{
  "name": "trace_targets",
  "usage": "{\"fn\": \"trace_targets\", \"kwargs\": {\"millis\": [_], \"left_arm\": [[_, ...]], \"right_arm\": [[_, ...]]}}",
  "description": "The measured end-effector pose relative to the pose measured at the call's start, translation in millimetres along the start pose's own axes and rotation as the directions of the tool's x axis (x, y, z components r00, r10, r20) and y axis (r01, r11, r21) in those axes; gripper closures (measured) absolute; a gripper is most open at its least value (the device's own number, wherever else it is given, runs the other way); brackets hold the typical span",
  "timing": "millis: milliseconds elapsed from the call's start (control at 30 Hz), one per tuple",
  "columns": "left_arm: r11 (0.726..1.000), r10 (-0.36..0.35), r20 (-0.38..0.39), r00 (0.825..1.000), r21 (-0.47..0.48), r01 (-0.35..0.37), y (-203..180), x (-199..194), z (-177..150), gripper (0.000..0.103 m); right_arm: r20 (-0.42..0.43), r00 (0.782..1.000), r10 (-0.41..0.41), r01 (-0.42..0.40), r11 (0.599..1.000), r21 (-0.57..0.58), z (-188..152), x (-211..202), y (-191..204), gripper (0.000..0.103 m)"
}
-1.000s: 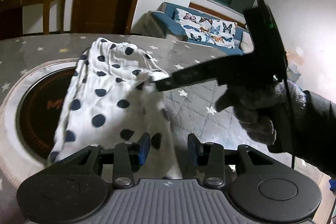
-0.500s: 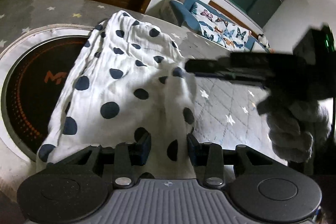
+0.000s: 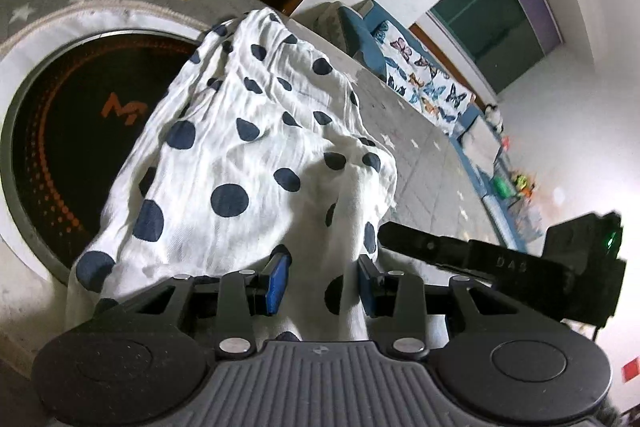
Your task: Fold clothes
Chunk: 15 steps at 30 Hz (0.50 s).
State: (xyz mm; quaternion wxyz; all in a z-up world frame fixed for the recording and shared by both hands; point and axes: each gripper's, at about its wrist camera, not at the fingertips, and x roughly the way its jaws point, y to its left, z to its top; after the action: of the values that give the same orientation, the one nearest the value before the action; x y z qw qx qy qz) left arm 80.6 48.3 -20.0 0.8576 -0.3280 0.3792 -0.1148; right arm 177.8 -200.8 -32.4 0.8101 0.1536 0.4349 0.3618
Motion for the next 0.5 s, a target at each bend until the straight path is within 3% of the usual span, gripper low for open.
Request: {"fn": "trace_targets", "kwargs": {"millis": [267, 400, 500], "left_arm": [[0.998, -0.038, -0.001, 0.999, -0.045, 0.038, 10, 0, 3, 0.064], [0.998, -0.045, -0.002, 0.999, -0.050, 0.045, 12, 1, 4, 0.063], [0.999, -0.037, -0.003, 0.999, -0.040, 0.037, 10, 2, 4, 0.063]], "right_arm": [[0.022, 0.999, 0.031, -0.031, 0.999, -0.034, 3, 17, 6, 0.080], [0.024, 0.999, 0.039, -0.039, 0.999, -0.023, 2, 15, 5, 0.097], [0.044, 0.999, 0.007, -0.005, 0.999, -0.042, 2, 5, 9, 0.098]]}}
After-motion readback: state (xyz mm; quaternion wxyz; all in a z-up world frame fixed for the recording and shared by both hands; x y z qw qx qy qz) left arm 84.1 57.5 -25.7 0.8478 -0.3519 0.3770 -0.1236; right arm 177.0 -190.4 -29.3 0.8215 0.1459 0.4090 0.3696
